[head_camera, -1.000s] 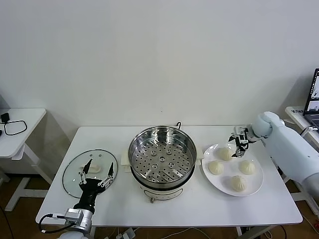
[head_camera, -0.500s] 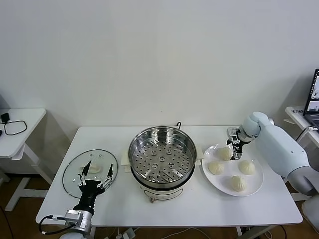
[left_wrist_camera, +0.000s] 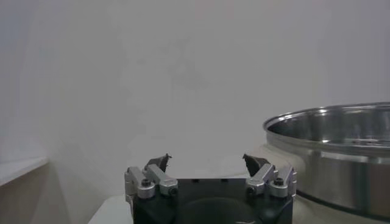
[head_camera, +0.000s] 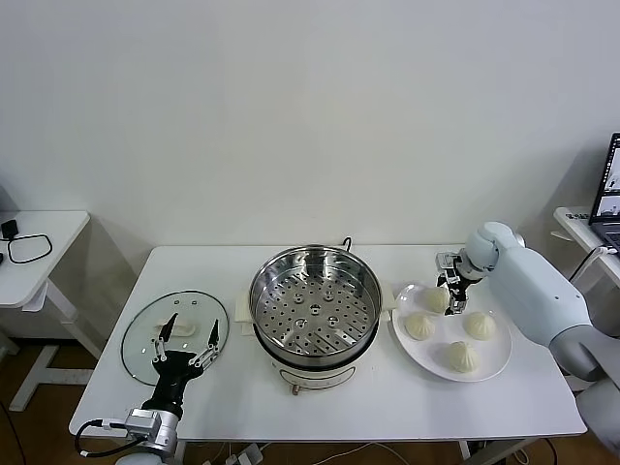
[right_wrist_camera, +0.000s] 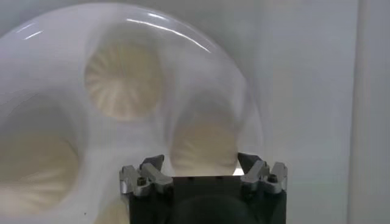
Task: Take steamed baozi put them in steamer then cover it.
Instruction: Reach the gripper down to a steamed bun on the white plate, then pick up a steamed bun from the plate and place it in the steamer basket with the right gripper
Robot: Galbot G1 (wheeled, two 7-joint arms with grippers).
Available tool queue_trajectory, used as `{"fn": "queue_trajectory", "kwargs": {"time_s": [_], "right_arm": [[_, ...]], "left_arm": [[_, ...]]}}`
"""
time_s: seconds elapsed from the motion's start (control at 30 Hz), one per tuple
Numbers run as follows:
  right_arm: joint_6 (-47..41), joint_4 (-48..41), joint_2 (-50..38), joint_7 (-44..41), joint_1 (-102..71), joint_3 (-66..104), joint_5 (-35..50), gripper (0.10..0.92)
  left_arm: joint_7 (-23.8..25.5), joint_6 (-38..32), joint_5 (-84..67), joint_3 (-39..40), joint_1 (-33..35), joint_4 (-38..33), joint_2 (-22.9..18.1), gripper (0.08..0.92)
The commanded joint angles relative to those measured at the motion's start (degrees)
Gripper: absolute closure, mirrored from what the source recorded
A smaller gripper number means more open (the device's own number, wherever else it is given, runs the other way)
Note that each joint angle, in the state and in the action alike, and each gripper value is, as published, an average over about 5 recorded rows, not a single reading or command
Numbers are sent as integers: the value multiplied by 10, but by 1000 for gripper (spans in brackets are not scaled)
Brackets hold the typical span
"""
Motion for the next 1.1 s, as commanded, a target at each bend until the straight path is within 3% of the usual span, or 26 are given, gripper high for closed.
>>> {"fn": "queue_trajectory", "kwargs": {"time_s": [0.03,0.2,0.5,0.8,1.1], "right_arm": [[1,0,2,3,0,1,-3,229],[1,0,2,6,0,0,-4,304],[3,39,-26,6,5,-20,24,313],[19,239,-171,-22,109,-150,185,317],[167,389,-216,-100,319,-297,258,321]], "left_arm": [[0,-1,0,1,0,0,0,177],[0,-1,0,1,0,0,0,177],[1,-1,0,0,1,1,0,177],[0,1,0,2,5,-7,2,177],[-2,3,1,-3,11,-14,2,177]]}}
